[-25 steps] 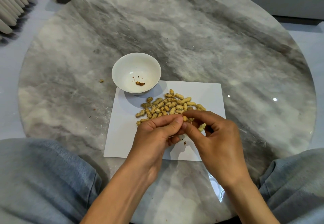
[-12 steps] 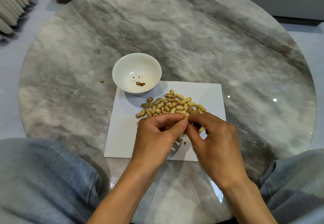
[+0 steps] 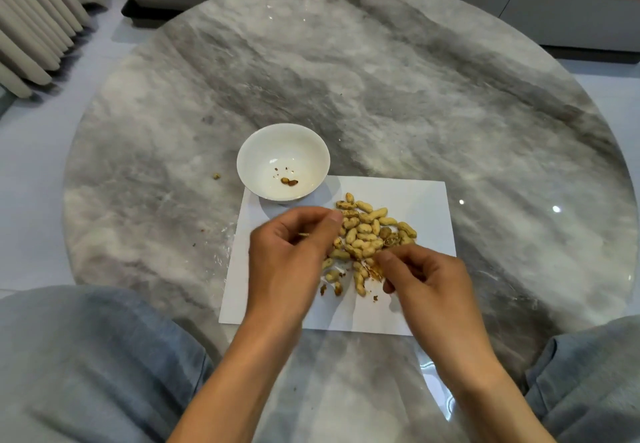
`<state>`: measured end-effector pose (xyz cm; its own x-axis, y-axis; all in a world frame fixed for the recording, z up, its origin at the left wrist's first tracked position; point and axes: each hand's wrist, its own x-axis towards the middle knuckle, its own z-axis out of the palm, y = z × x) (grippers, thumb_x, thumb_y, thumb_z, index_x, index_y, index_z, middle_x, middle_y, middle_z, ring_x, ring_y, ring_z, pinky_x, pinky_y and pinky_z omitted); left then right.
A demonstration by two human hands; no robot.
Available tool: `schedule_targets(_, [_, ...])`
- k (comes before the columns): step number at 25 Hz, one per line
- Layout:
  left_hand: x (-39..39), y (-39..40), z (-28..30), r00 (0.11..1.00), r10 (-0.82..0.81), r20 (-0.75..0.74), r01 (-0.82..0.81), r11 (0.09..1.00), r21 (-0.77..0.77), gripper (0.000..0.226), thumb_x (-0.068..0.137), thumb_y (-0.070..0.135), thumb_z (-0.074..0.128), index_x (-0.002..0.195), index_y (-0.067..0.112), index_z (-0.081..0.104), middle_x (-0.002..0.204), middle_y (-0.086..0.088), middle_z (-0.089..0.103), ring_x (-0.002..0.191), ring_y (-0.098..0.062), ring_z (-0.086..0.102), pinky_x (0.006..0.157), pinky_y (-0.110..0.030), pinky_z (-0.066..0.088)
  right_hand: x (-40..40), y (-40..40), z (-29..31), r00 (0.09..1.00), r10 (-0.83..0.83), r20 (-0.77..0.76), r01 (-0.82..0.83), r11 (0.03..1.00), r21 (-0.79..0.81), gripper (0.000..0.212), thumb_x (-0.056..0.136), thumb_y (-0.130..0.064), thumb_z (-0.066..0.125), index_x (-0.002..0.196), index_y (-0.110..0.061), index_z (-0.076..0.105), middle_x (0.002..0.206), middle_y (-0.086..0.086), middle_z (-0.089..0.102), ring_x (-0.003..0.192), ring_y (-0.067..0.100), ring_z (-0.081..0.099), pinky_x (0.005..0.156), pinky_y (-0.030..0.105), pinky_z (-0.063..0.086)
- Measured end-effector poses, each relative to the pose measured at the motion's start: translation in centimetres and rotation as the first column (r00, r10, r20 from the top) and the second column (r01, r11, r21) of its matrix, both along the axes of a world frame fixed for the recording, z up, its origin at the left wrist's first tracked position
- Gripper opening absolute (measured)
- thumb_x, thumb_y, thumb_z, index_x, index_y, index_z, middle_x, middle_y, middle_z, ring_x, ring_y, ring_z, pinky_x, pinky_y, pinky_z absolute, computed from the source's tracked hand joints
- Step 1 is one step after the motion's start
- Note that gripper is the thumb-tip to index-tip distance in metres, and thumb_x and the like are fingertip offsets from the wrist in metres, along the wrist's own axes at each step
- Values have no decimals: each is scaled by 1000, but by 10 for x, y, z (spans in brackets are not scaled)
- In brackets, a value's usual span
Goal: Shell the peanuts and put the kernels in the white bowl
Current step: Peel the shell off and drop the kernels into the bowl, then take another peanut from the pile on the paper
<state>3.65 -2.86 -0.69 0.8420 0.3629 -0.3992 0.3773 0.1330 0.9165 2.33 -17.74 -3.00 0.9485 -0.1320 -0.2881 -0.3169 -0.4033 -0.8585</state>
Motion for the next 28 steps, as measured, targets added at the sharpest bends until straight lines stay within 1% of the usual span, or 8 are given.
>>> schedule_targets(2, [15,18,8,995,96,26,-96,995,0,6,88,21,73,93,21,76,74,1,75,58,-7,62,52,-17,45,2,4,9,959,-139,-245,222,909,352,32,97,-25,59,71,-12,73,60,3,55,48,10,40,51,27,32])
schedule_targets(4, [20,24,10,996,78,34,-77,997,-16,22,92,21,70,113,26,68,78,2,76,60,-8,64,55,-20,46,4,7,17,878,-160,-451,427,689,586,33,100,-27,53,85,-5,72,68,8,62,53,14,51,54,27,39])
schedule_targets(7, [5,9,6,984,-133,116,110,977,183,25,88,18,73,110,31,70,78,9,73,68,-6,66,66,-23,50,7,3,18,790,-131,-599,600,365,712,39,100,-28,47,107,2,69,98,18,74,81,27,75,76,39,62])
schedule_targets(9, [-9,-3,3,912,-377,161,305,885,351,20,83,14,77,95,30,77,77,13,71,68,-4,64,66,-17,48,8,2,19,793,-111,-599,605,256,754,43,100,-30,46,115,5,66,111,24,72,96,34,73,92,43,58])
schedule_targets(14, [-19,-15,-21,720,-679,146,460,624,631,14,78,16,78,92,20,79,88,12,70,79,-1,62,68,-4,41,8,4,23,829,-51,-557,548,269,792,48,99,-34,43,116,5,65,116,24,70,105,33,71,95,43,52])
schedule_targets(17, [-19,-19,-26,736,-657,163,404,620,673,5,80,19,76,85,19,76,81,10,69,74,-3,60,63,-6,41,7,3,26,832,-34,-553,538,287,792,45,99,-31,43,114,5,66,115,24,71,111,33,68,97,41,52])
schedule_targets(22, [-18,-22,-24,831,-537,142,361,716,597,9,84,21,75,83,21,66,69,13,65,66,-5,62,59,-24,51,5,7,26,832,-25,-555,538,284,794,37,99,-21,44,108,7,67,104,27,72,90,33,75,70,37,63])
schedule_targets(28, [-17,-18,-29,754,-609,247,270,629,729,8,83,13,72,89,16,76,87,9,66,78,-1,59,72,-9,45,5,2,24,828,-1,-560,550,195,812,50,96,-28,47,128,9,57,117,24,69,102,28,70,83,29,57])
